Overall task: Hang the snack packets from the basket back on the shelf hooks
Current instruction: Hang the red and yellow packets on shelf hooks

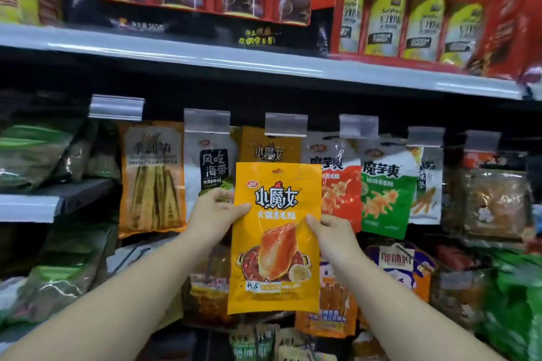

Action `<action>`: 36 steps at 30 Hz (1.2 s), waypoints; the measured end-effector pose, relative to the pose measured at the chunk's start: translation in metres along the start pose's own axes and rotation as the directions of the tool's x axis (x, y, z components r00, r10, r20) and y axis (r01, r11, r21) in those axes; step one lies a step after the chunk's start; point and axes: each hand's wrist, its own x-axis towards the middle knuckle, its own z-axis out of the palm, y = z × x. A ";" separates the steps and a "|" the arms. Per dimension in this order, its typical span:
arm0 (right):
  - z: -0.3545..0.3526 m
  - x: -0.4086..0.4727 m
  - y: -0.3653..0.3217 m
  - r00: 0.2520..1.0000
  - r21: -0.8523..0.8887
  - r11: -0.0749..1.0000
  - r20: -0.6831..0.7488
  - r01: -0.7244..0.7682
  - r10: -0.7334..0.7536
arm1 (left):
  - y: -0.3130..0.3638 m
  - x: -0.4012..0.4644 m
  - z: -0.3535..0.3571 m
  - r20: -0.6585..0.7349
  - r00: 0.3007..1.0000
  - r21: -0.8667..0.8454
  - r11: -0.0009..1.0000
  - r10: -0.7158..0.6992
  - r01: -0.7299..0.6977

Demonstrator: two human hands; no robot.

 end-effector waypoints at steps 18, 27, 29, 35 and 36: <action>-0.006 0.121 -0.029 0.988 0.042 0.991 0.078 0.129 -0.132 | 0.037 0.084 0.039 -0.242 0.965 -0.006 0.995 0.099 -0.104; 0.005 0.130 -0.029 0.996 0.031 0.997 0.060 0.071 -0.073 | 0.024 0.111 0.031 -0.213 0.974 0.058 0.997 0.070 -0.059; 0.010 0.135 -0.028 0.998 0.012 0.998 0.040 0.055 -0.056 | 0.020 0.120 0.030 -0.224 0.973 0.053 0.997 0.061 -0.050; 0.019 0.151 -0.036 1.000 -0.020 1.000 -0.009 0.013 -0.014 | 0.013 0.148 0.037 -0.263 0.964 0.109 0.994 0.035 -0.007; 0.019 0.152 -0.040 1.000 -0.033 0.999 -0.018 0.012 -0.012 | 0.013 0.152 0.039 -0.270 0.963 0.113 0.994 0.029 0.002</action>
